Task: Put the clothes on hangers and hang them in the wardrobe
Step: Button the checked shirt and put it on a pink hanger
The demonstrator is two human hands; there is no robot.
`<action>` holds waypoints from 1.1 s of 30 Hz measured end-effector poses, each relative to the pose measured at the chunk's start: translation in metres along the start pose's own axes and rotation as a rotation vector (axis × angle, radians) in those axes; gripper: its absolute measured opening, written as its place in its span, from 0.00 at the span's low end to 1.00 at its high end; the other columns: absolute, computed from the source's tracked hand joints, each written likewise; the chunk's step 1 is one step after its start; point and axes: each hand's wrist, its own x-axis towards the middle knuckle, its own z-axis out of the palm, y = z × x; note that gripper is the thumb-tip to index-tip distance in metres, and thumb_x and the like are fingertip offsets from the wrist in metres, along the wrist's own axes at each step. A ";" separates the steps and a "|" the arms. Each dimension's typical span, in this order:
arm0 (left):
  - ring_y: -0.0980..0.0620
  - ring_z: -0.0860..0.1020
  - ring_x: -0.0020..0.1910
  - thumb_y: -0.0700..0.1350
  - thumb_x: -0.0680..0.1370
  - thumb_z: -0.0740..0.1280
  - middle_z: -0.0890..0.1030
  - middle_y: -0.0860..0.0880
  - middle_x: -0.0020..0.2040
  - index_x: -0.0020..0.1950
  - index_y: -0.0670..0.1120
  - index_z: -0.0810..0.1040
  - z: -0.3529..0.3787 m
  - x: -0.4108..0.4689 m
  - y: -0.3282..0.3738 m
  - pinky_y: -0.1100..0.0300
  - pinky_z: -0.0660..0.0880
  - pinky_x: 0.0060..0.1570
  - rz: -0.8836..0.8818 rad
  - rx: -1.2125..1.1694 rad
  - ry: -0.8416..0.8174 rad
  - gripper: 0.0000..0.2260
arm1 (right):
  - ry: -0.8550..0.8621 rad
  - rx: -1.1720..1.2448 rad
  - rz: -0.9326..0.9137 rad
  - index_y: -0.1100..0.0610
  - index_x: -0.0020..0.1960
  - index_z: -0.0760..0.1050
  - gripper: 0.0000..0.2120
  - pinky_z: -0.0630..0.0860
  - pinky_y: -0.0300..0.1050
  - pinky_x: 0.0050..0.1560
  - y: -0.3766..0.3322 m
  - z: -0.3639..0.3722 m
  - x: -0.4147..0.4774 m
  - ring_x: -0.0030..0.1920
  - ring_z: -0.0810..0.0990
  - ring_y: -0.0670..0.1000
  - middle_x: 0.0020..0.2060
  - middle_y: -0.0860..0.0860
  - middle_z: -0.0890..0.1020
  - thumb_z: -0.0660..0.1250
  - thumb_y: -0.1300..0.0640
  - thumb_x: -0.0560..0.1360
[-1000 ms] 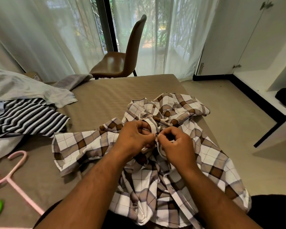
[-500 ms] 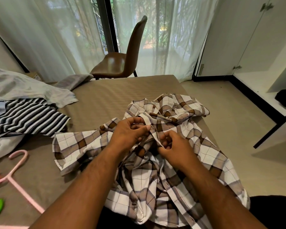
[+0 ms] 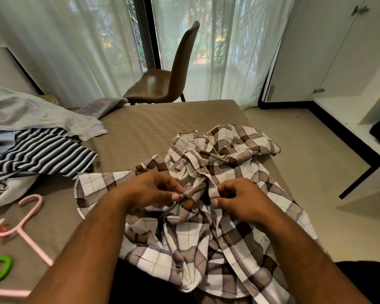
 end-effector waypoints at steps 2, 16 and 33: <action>0.52 0.83 0.52 0.42 0.78 0.71 0.86 0.52 0.51 0.56 0.55 0.84 0.001 0.002 0.001 0.57 0.81 0.50 0.004 0.027 -0.055 0.09 | -0.013 0.058 0.008 0.50 0.54 0.84 0.08 0.80 0.44 0.41 -0.001 -0.001 -0.001 0.40 0.83 0.46 0.44 0.49 0.86 0.74 0.59 0.76; 0.54 0.84 0.45 0.38 0.74 0.75 0.85 0.49 0.46 0.53 0.48 0.82 0.049 0.016 0.026 0.61 0.82 0.46 0.039 0.073 -0.020 0.10 | 0.219 0.228 -0.090 0.46 0.51 0.77 0.10 0.76 0.44 0.34 -0.003 0.016 0.002 0.33 0.80 0.46 0.40 0.52 0.84 0.75 0.57 0.75; 0.50 0.87 0.44 0.35 0.72 0.76 0.87 0.43 0.45 0.51 0.39 0.83 0.042 0.015 0.025 0.57 0.83 0.43 -0.141 -0.383 0.156 0.09 | 0.182 0.138 -0.128 0.46 0.52 0.84 0.10 0.84 0.52 0.50 0.002 0.026 0.007 0.43 0.86 0.46 0.41 0.47 0.86 0.77 0.57 0.74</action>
